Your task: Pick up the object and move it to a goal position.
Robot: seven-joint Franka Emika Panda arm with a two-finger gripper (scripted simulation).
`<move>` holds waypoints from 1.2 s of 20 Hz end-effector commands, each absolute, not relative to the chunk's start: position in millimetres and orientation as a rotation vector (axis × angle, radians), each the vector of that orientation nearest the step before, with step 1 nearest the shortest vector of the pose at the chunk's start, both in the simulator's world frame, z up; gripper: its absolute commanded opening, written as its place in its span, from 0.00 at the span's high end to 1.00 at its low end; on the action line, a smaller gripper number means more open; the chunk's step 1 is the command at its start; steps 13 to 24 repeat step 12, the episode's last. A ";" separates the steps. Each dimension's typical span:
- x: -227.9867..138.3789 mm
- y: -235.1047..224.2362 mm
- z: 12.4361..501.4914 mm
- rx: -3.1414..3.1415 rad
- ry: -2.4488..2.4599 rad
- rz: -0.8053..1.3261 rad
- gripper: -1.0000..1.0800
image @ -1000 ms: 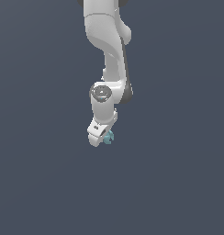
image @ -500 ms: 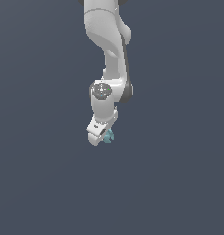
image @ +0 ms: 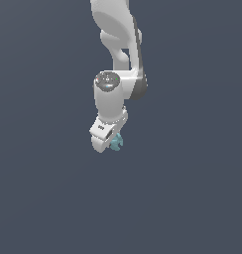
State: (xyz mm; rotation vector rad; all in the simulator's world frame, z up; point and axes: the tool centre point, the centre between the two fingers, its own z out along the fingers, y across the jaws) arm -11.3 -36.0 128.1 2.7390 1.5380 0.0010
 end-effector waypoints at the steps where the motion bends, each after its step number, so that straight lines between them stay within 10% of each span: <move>1: -8.7 -36.2 147.4 2.739 1.538 0.001 1.00; 24: -1.6 -37.2 181.5 2.740 1.538 0.000 1.00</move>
